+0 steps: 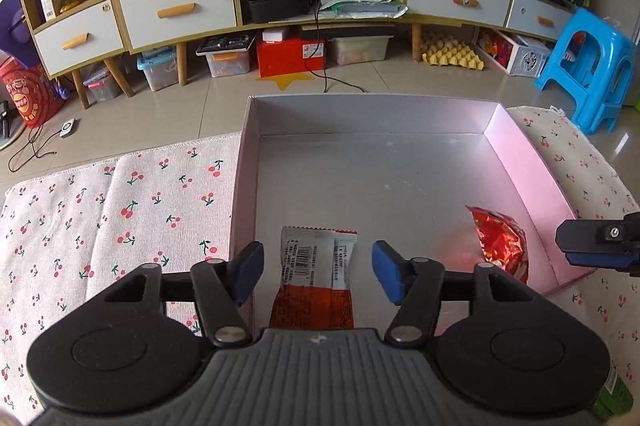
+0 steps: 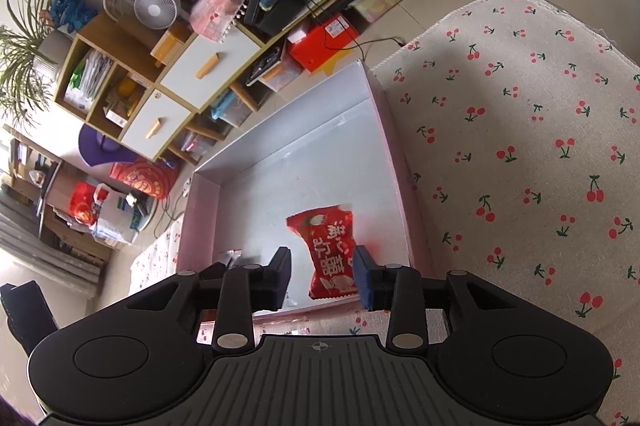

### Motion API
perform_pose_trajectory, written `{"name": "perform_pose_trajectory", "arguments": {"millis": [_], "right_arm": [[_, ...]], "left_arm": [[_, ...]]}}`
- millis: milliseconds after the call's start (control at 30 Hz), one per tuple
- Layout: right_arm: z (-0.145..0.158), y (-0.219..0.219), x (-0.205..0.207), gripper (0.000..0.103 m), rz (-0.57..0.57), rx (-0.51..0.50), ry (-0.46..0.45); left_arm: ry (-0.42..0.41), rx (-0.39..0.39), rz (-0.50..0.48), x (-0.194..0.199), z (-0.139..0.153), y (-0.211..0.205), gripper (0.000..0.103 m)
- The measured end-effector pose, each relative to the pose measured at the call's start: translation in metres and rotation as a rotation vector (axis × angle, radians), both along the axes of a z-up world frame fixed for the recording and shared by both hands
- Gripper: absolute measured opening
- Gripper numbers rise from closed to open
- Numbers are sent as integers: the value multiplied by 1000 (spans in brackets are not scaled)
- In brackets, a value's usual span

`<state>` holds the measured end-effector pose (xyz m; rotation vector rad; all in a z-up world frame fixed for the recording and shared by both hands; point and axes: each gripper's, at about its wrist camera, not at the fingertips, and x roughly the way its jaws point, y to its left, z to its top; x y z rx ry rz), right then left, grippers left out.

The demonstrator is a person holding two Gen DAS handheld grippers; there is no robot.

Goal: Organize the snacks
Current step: 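Carry both packets into the pink box and open both tools to release them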

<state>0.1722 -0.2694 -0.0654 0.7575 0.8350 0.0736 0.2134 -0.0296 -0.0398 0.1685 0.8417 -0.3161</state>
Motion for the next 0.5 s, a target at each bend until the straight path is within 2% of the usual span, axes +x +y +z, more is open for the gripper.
{"name": "perform_pose_trajectory", "arguments": {"millis": [100,167,267,333,500], "right_arm": [[4,2,0,56,9,-12,0],[6,4,-1,57,18,-24,-1],[10,5,-4,65,23,-41,-7],[14,4,-6,67,28,-51,-13],[24,5,-15,77,35,-85,-19]], "left_arm": [[8,2,-5,-3,3,0,64],[3,2,-9,-4,5,-1,71],[1,-5,-22,-8,10,0,77],[-3,-3,-21,-12,13,1,84],[-11,-19,-13,-22,21,10,93]]}}
